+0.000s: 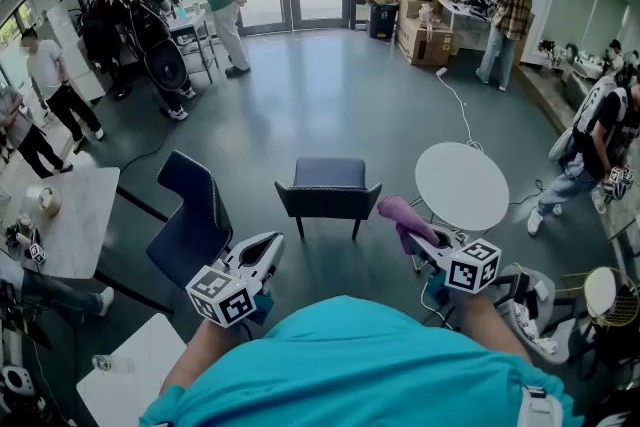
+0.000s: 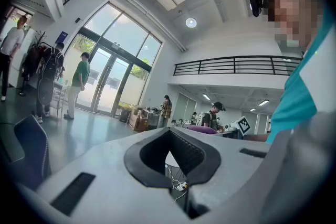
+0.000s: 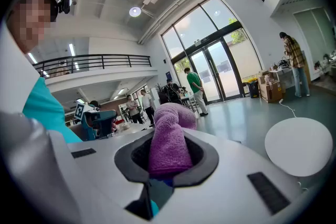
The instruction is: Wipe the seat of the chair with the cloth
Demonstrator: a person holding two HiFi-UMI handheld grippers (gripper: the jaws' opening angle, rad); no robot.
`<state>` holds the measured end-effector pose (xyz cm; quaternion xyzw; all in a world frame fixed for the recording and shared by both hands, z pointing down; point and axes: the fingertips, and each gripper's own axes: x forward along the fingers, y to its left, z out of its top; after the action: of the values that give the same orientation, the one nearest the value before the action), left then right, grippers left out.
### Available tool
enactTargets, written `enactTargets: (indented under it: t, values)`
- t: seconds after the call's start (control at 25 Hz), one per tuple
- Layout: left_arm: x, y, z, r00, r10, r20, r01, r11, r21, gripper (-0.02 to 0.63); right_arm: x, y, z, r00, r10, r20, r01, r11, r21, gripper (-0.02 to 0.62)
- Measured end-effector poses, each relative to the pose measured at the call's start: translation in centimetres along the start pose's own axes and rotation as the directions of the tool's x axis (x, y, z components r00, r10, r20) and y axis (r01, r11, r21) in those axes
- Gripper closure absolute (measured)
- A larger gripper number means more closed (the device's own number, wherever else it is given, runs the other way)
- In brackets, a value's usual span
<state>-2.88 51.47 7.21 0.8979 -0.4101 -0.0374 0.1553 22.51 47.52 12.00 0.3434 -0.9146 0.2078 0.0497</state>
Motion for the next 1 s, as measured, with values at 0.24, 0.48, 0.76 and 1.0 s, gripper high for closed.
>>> enactTargets:
  t: [0.24, 0.48, 0.76, 1.0]
  values:
    - [0.3, 0.0, 0.0, 1.000, 0.001, -0.002, -0.001, 1.000, -0.005, 0.618, -0.2, -0.5, -0.3, 1.000, -0.009, 0.002, 0.009, 1.000, 0.006, 0.541]
    - [1.5, -1.6, 0.0, 1.000, 0.004, -0.004, -0.004, 1.000, 0.003, 0.617, -1.9, -1.4, 0.1, 1.000, 0.006, 0.012, -0.006, 1.000, 0.012, 0.541]
    - [3.9, -4.0, -0.6, 1.000, 0.004, 0.000, -0.004, 1.000, 0.010, 0.618, -4.7, -3.5, 0.7, 0.998, 0.027, 0.054, -0.029, 0.999, 0.045, 0.540]
    - [7.5, -7.8, -1.9, 1.000, -0.009, 0.006, 0.009, 1.000, 0.014, 0.618, -8.8, -6.9, 0.5, 0.998, 0.032, 0.059, -0.035, 0.998, 0.049, 0.540]
